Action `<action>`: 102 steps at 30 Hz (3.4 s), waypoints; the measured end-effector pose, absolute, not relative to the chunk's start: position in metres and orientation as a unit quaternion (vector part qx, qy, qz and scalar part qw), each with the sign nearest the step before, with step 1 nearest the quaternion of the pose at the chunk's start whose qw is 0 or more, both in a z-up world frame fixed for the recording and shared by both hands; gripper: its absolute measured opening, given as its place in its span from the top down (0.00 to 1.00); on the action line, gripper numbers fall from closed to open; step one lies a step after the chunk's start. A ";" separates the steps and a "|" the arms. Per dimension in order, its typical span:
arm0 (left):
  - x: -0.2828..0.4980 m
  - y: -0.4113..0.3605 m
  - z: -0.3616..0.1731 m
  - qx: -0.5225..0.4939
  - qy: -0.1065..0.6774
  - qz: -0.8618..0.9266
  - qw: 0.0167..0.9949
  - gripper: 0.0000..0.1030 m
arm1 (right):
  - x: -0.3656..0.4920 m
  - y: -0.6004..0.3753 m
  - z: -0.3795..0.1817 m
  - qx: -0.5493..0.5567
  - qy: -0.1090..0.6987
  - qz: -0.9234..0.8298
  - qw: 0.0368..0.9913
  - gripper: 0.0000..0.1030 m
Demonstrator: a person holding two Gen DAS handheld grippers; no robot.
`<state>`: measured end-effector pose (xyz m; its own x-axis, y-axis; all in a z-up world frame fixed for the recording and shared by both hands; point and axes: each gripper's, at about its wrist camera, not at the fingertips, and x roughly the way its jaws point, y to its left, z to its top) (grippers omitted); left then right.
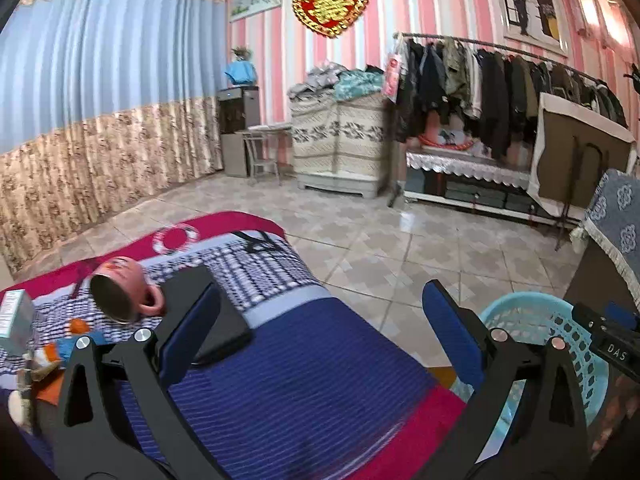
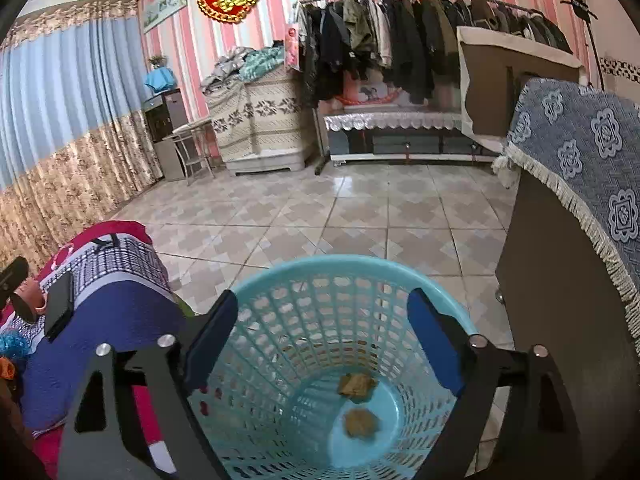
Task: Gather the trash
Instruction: 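Move the left gripper back over the bed toward the printed snack bag, then grasp the printed snack bag with the left gripper while the right grasps orange peel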
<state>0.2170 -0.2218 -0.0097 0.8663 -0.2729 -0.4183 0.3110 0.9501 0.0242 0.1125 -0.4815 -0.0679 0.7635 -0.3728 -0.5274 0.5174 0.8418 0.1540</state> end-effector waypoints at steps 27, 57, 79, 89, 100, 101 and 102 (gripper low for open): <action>0.120 -0.023 0.004 0.031 0.193 0.025 0.980 0.05 | 0.139 -0.336 -0.039 0.071 0.239 -0.094 0.964 0.07; 0.136 0.072 -0.080 -0.004 0.306 0.053 0.951 0.05 | 0.167 -0.237 -0.066 0.000 0.277 -0.024 0.960 0.07; 0.159 0.109 -0.074 -0.047 0.326 -0.003 0.944 0.53 | 0.171 -0.190 -0.071 -0.043 0.294 0.033 0.954 0.07; 0.145 0.141 -0.066 -0.073 0.303 -0.006 0.950 0.55 | 0.174 -0.158 -0.074 -0.055 0.297 0.063 0.951 0.07; 0.143 0.166 -0.042 -0.059 0.287 0.003 0.956 0.72 | 0.206 -0.128 -0.062 -0.012 0.300 0.131 0.945 0.07; 0.144 0.169 -0.042 -0.058 0.288 0.005 0.956 0.72 | 0.209 -0.124 -0.063 -0.010 0.303 0.140 0.943 0.07; 0.147 0.172 -0.043 -0.057 0.290 0.008 0.955 0.72 | 0.214 -0.115 -0.065 -0.008 0.309 0.152 0.939 0.07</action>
